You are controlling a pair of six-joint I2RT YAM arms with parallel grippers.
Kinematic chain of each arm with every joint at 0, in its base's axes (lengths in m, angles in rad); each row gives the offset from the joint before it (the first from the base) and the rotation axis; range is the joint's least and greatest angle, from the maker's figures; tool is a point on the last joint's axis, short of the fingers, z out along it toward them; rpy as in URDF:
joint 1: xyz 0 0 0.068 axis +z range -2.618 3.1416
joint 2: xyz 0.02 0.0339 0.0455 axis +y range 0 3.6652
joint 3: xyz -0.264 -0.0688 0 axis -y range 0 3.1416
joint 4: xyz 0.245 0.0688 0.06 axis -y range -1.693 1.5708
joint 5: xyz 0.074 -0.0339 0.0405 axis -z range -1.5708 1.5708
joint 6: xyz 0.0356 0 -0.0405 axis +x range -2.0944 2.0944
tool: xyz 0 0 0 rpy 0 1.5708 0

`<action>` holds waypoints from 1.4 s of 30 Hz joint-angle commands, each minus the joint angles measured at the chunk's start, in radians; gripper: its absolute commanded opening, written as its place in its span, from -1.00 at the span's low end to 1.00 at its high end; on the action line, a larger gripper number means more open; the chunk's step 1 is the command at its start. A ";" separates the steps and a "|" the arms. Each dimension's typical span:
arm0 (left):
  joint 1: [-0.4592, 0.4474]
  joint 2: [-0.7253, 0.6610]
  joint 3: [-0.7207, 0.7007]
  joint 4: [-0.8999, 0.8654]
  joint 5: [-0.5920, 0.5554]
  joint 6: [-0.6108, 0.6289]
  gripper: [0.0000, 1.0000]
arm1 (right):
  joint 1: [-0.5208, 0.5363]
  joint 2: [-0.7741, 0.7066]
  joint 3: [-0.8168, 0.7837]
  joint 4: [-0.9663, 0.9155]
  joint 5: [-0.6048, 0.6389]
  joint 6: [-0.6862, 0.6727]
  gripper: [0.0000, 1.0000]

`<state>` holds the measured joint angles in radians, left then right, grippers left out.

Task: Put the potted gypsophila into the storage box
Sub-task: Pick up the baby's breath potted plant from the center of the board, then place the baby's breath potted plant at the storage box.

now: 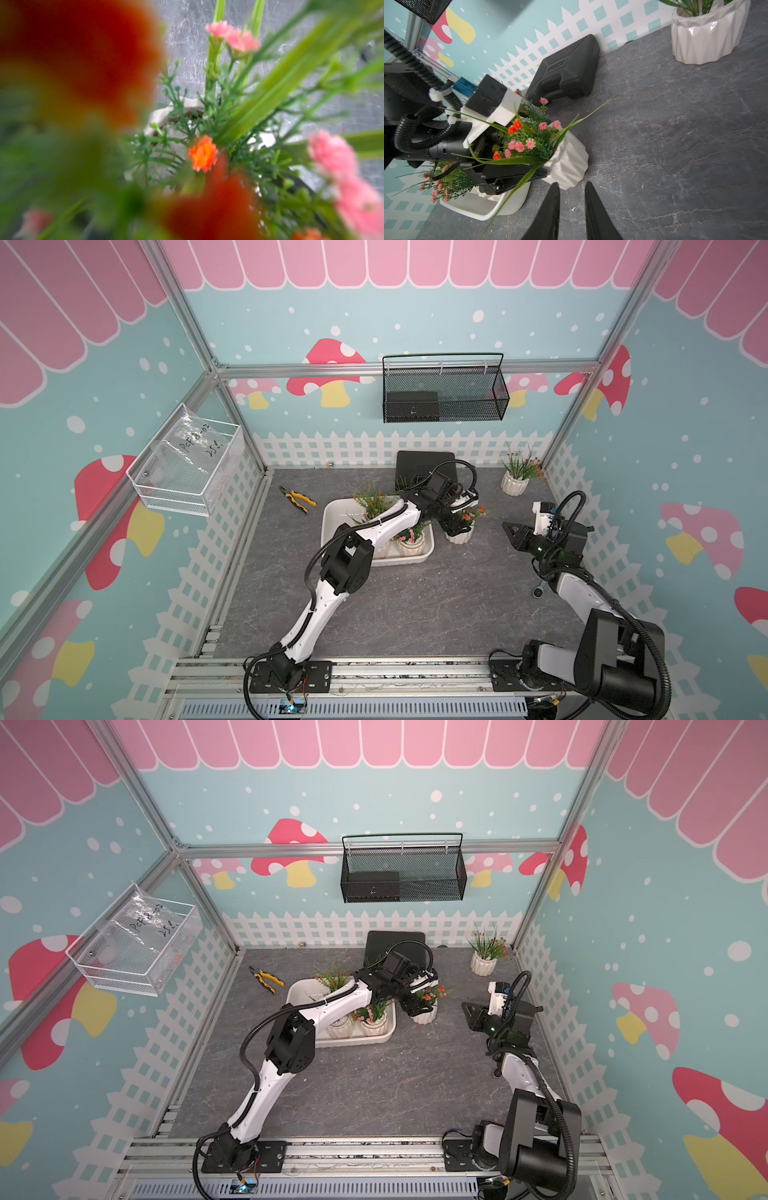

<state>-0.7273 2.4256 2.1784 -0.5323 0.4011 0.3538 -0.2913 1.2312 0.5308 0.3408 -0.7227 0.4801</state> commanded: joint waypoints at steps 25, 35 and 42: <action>0.005 -0.750 -0.436 0.014 -0.251 -0.137 0.09 | 0.042 -0.201 -0.051 -0.032 -0.244 -0.138 -0.51; 0.145 -0.939 -0.624 -0.006 -0.358 -0.220 0.09 | 0.310 -0.163 0.005 -0.038 -0.201 -0.242 -0.51; 0.287 -1.050 -0.756 0.003 -0.423 -0.265 0.08 | 0.432 -0.100 0.102 -0.026 -0.181 -0.259 -0.50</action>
<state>-0.4786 1.4261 1.4441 -0.5758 0.0166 0.1249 0.1131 1.1061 0.5777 0.2981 -0.9096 0.2577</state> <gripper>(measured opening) 0.847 0.250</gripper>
